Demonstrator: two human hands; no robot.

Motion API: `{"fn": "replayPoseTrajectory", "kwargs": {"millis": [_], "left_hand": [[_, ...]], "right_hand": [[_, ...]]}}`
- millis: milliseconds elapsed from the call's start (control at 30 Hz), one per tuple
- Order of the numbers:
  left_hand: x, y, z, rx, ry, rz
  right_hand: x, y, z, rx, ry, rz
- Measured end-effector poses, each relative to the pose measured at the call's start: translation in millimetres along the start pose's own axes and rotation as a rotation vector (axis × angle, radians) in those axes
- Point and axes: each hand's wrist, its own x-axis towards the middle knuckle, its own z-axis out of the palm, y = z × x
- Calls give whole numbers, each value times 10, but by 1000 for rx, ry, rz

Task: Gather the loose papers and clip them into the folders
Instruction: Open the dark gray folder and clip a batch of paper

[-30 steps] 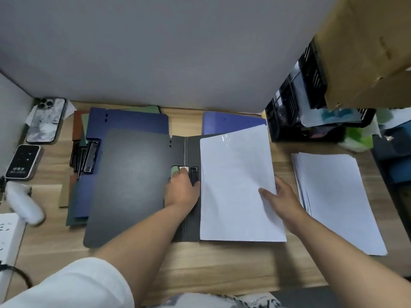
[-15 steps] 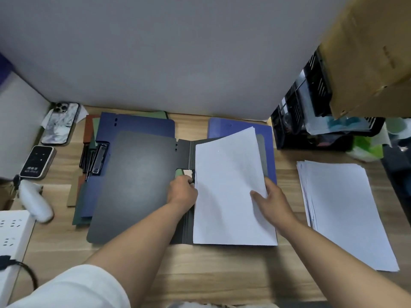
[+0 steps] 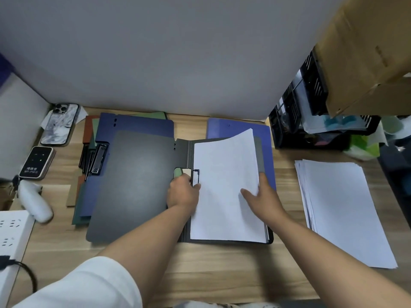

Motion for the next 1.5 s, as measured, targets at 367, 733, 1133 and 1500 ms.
{"fn": "replayPoseTrajectory", "kwargs": {"millis": [367, 733, 1133, 1500], "left_hand": [[-70, -805, -1013, 134, 368, -344], [-30, -696, -1611, -19, 379, -263], [-588, 450, -1092, -409, -455, 324], [-574, 134, -454, -444, -478, -188]], "right_hand": [[-73, 258, -52, 60, 44, 313], [-128, -203, -207, 64, 144, 26], [-309, -711, -191, 322, -197, 4], [184, 394, -398, 335, 118, 263]]}}
